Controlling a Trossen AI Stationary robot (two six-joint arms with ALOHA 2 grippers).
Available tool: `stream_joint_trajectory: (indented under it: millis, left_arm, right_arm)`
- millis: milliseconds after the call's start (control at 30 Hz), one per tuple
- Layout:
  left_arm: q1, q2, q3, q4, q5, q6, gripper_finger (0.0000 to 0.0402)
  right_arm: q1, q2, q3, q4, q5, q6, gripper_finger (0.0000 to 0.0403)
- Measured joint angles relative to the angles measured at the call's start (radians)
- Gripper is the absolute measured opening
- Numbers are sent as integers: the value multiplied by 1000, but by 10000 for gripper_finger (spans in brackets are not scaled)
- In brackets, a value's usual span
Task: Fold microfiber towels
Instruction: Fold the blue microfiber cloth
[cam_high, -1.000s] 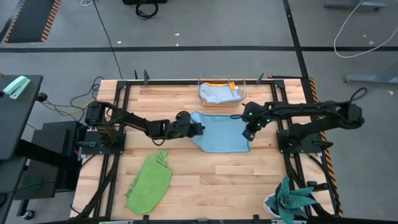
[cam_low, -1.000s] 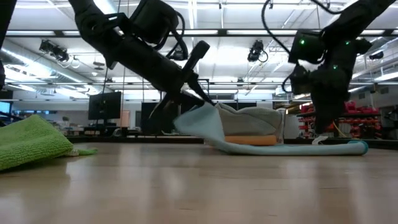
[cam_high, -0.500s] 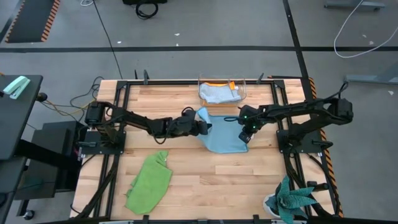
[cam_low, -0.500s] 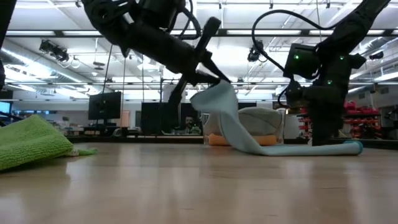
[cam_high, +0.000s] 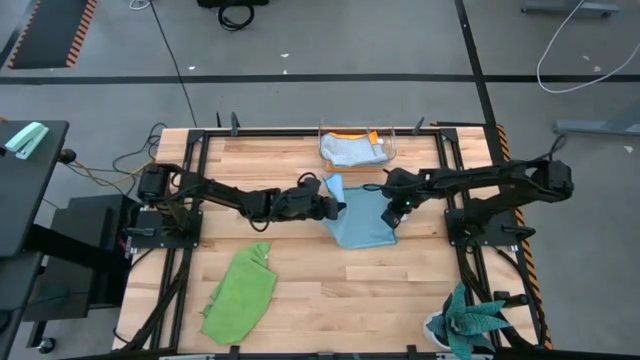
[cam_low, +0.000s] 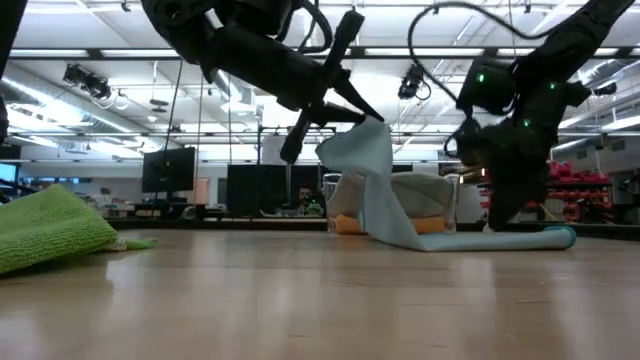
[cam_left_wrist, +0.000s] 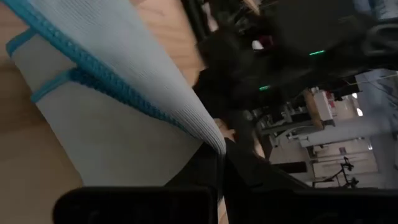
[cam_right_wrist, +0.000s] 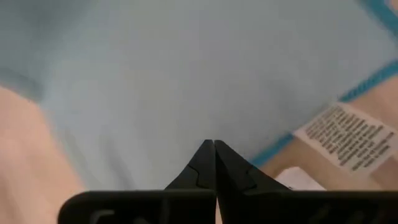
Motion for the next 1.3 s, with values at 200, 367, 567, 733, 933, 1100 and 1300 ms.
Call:
stream_joint_trajectory:
  millis: [200,367,567,733,933,1100,1300]
  left_arm:
    - [0,53,42,-11,24,-23,10]
    - [7,150,150,-22,81,-19,10]
    - [24,260,297,-89,112,3,10]
    - [44,300,372,-130,122,5,10]
    - [54,347,450,-216,155,4,10]
    - [58,426,523,-205,214,-17,10]
    - [58,507,619,-227,279,-22,10]
  right_arm:
    - [15,-132,2,-104,8,12,0]
    - [14,-228,3,-191,11,17,0]
    - [16,-311,4,-278,22,10,0]
    - [23,-414,8,-367,27,13,0]
    - [19,-492,14,-403,32,14,0]
    - [21,-502,14,-435,31,1,0]
    - [21,-501,14,-437,31,-8,0]
